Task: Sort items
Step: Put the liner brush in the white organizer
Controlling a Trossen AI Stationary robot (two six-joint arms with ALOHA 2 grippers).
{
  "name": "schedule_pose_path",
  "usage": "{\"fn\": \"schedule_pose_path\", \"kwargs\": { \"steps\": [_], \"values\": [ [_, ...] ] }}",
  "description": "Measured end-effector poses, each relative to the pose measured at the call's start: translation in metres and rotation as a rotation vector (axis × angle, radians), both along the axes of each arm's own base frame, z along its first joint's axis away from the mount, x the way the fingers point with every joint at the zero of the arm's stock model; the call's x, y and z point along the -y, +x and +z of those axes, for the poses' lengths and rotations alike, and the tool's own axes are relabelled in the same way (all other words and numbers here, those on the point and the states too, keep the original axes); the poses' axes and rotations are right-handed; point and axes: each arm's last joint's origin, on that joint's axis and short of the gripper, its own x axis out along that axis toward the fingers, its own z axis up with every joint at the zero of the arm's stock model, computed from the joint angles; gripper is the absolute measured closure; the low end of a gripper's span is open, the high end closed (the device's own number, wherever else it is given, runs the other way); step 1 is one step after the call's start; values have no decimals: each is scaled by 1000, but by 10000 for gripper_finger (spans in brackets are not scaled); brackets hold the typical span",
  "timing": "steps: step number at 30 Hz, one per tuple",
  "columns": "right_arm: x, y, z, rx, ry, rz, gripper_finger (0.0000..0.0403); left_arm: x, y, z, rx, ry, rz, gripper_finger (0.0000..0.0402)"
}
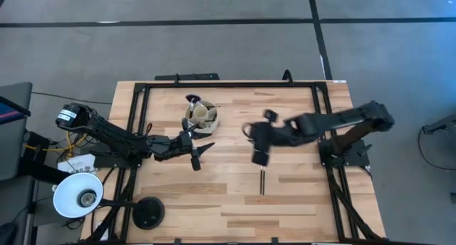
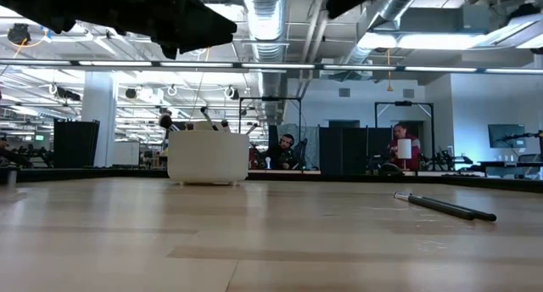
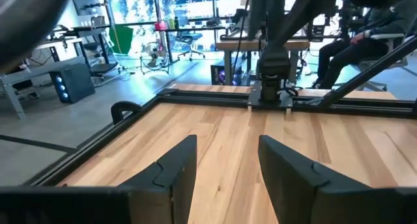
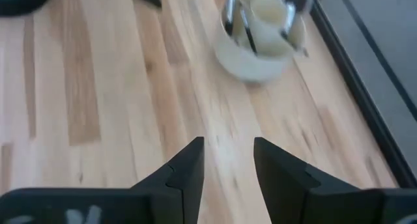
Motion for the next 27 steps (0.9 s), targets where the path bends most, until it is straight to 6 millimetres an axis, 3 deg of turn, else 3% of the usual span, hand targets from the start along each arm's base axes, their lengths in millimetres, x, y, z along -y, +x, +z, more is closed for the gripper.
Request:
{"fn": "schedule_pose_path", "kwargs": {
  "steps": [4,8,12,17,27],
  "values": [
    [-28,-39,-21,-28,-9,-122,282,0,0,0,3,-12,0,240],
    [-52,-69,-64,-14,95,-262,280,0,0,0,7,-25,1,240],
    [-64,-85,-110,10,207,-423,280,0,0,0,7,-25,1,240],
    [-68,-88,-157,-1,228,-576,280,0,0,0,7,-25,1,240],
    [-72,-58,-201,6,251,-641,281,0,0,0,7,-24,1,240]
  ]
}}
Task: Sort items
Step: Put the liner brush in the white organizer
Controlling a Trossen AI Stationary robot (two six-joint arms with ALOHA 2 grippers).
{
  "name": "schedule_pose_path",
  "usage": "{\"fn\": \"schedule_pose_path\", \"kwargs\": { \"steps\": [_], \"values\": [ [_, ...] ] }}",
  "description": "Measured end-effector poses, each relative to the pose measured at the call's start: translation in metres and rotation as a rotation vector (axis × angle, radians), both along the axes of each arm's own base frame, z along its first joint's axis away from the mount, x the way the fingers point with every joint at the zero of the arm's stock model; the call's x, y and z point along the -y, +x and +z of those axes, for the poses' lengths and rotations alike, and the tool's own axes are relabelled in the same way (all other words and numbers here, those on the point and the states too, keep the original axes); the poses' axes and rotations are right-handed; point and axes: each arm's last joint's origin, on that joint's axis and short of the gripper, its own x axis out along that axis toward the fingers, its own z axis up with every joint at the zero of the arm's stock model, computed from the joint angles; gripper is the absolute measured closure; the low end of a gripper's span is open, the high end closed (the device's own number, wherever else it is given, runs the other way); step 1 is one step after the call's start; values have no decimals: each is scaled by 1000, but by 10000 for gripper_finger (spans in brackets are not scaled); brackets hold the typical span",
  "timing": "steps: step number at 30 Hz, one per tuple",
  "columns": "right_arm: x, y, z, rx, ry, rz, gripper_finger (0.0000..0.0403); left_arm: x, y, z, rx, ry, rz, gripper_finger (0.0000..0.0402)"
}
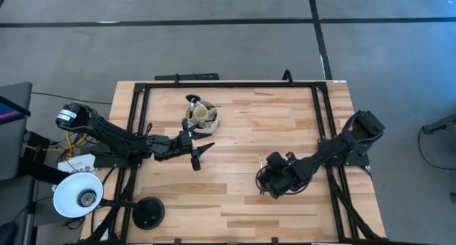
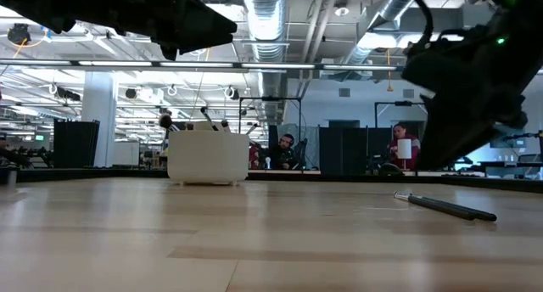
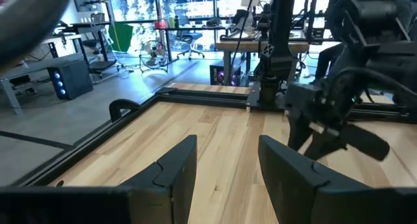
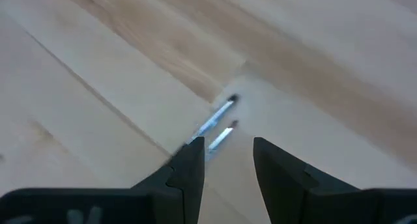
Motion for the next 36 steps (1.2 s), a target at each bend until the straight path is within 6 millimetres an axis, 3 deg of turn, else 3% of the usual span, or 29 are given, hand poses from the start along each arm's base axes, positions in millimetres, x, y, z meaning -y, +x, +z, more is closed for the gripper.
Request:
{"fn": "schedule_pose_path", "kwargs": {
  "steps": [8,15,28,36],
  "values": [
    [8,10,-23,-78,57,-57,281,0,0,0,0,1,0,240],
    [11,14,-30,-79,29,-66,281,0,0,0,-1,3,0,240],
    [1,7,4,24,59,15,281,0,0,0,-1,3,0,240],
    [-6,12,-26,-40,22,19,281,0,0,0,0,0,-1,240]
  ]
}}
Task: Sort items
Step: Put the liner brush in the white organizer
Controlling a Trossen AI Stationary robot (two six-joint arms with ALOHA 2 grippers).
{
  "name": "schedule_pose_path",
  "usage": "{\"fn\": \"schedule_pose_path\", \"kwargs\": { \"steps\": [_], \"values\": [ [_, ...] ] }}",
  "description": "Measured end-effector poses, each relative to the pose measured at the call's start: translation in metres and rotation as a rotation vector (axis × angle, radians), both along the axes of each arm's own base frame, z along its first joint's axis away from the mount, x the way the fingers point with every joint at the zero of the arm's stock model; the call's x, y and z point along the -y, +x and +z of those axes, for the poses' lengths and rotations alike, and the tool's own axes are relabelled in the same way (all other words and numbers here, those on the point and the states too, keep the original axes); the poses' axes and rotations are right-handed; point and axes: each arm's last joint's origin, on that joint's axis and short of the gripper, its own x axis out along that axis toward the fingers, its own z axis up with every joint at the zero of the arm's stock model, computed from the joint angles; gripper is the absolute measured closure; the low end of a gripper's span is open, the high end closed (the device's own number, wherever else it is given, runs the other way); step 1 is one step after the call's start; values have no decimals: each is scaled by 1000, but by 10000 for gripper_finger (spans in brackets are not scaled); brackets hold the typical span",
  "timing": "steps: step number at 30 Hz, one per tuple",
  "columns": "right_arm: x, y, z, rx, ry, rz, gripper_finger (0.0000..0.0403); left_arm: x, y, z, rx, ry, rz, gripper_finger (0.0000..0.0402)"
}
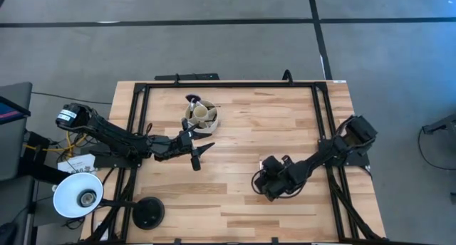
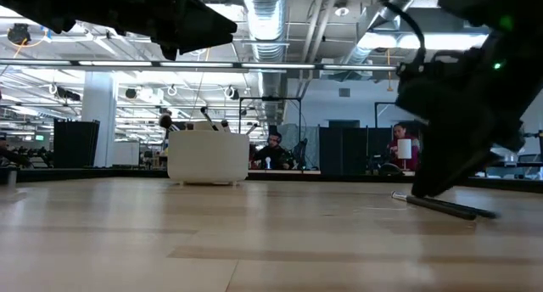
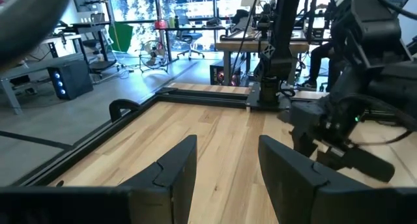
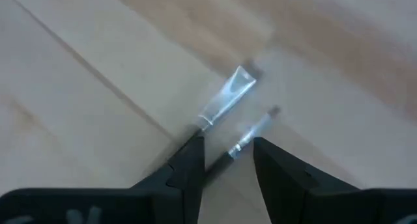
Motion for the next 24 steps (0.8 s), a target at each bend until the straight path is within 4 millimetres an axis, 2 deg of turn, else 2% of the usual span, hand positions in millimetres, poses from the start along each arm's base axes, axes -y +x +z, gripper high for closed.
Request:
{"fn": "schedule_pose_path", "kwargs": {
  "steps": [7,14,19,24],
  "values": [
    [5,4,-14,-47,-40,-7,299,0,0,0,0,0,0,240],
    [7,6,-16,-50,-74,26,388,0,0,0,-1,2,0,240],
    [7,6,-14,-58,-86,58,389,0,0,0,-1,3,0,240],
    [11,8,0,6,-144,104,397,0,0,0,-1,3,0,240]
  ]
}}
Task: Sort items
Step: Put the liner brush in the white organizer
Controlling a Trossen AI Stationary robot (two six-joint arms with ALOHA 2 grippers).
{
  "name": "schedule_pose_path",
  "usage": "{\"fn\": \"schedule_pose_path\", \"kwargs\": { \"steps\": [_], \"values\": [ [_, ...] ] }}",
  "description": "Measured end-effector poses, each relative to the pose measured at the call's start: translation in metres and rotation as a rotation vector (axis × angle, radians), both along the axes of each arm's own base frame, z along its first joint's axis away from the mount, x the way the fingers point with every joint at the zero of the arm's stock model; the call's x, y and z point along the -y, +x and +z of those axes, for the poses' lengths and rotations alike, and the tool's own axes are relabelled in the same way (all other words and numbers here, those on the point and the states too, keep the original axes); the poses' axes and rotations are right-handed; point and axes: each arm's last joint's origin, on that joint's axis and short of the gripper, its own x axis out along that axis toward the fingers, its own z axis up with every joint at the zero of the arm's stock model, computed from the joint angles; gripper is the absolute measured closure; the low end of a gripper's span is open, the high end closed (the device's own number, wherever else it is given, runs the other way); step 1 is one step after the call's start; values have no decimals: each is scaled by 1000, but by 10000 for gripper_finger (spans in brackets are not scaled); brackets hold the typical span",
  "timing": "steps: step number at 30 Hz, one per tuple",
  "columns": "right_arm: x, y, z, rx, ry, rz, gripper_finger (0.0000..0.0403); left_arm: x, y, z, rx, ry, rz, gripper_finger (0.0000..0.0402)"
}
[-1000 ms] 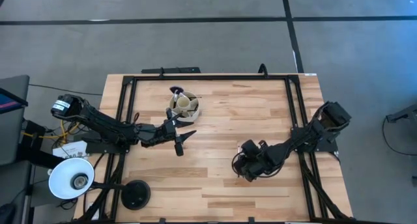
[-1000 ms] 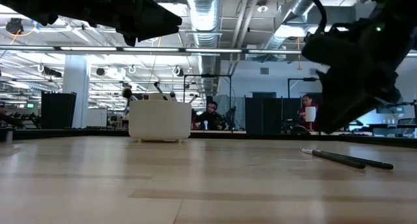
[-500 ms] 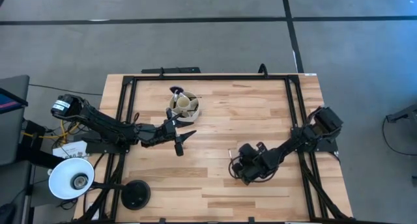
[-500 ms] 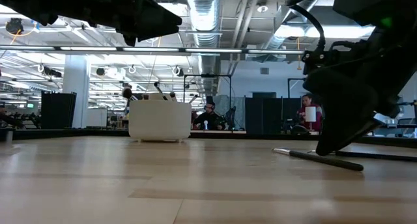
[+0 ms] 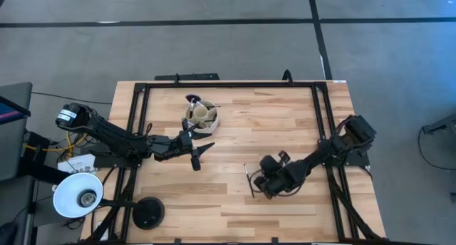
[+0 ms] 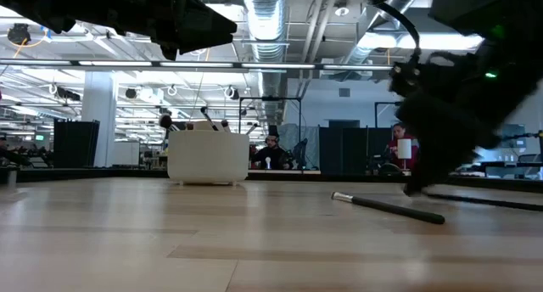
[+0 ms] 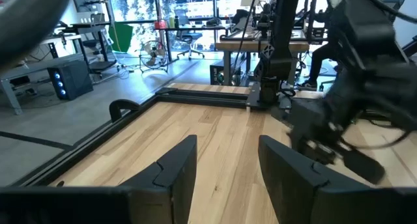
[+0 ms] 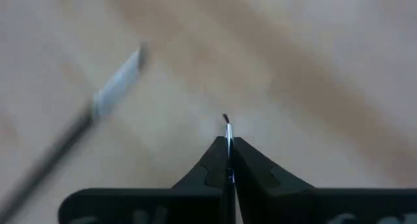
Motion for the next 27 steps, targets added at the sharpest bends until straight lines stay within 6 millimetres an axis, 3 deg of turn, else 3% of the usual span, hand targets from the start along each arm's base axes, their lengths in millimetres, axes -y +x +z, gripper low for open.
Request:
{"fn": "schedule_pose_path", "kwargs": {
  "steps": [4,9,14,18,22,27],
  "values": [
    [11,9,28,146,-101,4,401,0,0,0,1,-2,0,240],
    [35,33,42,220,-176,64,402,0,0,0,1,-3,0,240],
    [76,59,48,269,-144,112,402,0,0,0,4,-15,-10,240],
    [94,64,46,235,-83,187,402,0,0,0,5,-28,-10,240],
    [86,60,58,259,-90,234,402,0,0,-1,0,-26,-10,240],
    [53,38,88,285,-211,298,402,2,0,-1,-2,-26,-16,240]
  ]
}}
